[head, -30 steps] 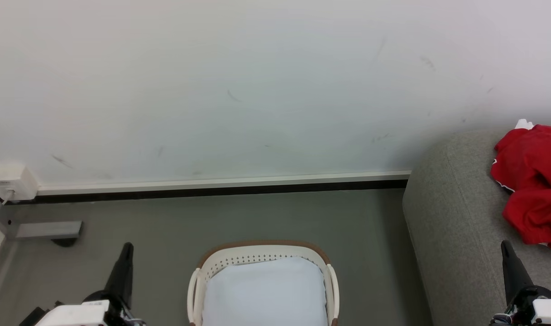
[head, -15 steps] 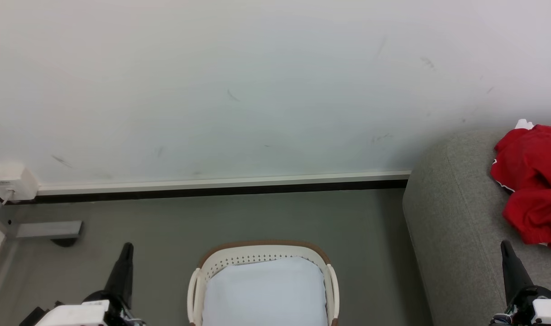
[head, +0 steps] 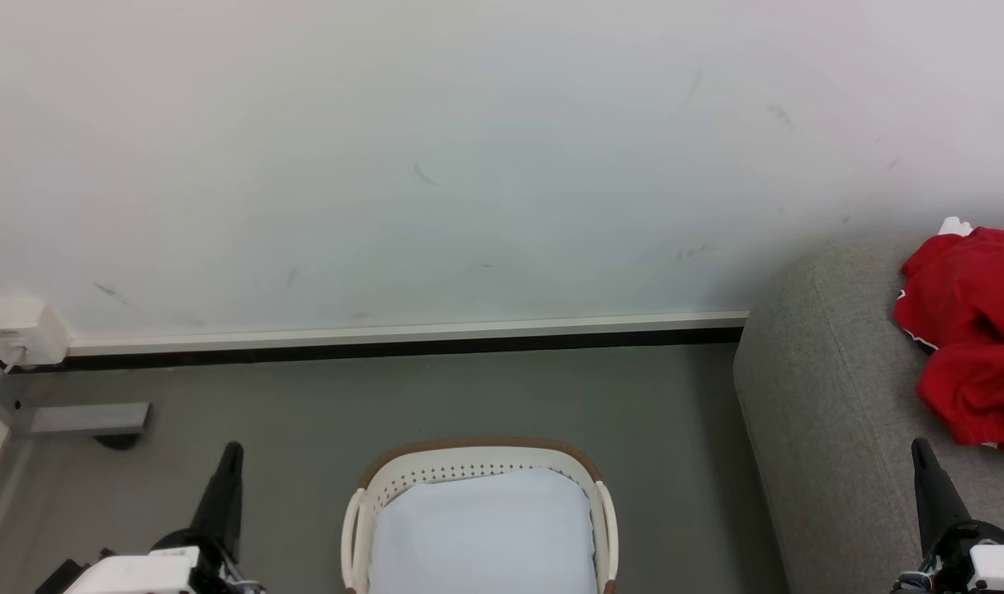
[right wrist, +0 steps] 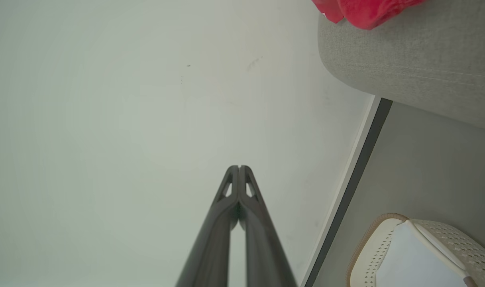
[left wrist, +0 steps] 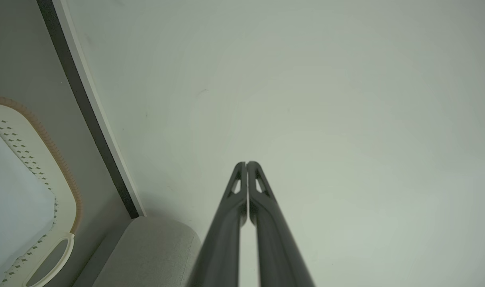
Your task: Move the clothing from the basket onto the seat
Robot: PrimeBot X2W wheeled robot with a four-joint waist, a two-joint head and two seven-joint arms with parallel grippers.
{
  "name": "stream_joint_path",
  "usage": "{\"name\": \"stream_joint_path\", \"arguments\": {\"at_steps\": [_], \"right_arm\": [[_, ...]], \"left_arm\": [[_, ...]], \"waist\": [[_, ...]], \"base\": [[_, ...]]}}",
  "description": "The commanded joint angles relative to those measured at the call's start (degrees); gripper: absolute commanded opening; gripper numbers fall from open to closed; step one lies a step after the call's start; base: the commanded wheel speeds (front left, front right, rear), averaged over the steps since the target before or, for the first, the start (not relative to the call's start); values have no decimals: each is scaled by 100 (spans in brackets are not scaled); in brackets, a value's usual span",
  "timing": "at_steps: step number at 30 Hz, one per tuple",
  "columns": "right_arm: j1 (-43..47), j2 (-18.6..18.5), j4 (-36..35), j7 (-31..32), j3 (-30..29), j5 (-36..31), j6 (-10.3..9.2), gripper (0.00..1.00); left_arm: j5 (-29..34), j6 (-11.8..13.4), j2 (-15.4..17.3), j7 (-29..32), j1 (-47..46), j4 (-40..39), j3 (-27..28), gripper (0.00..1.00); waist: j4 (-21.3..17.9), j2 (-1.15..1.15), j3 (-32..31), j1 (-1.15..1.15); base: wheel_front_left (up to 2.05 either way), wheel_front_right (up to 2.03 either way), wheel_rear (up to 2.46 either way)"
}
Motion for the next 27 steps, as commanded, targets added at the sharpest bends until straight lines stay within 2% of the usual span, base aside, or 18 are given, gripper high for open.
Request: {"name": "stream_joint_path", "arguments": {"at_steps": [1,27], "right_arm": [[-43,10,-25,-8,-27,-39,-12,0],[-45,18,-24,5,-39,-48,-12,0]], "left_arm": [[-81,-24,42,25,-45,-20,5,0],[-81,-24,42,24,-45,-21,5,0]], "waist": [[0,0,0,0],[0,0,0,0]], "base": [[0,0,0],[0,0,0]]}}
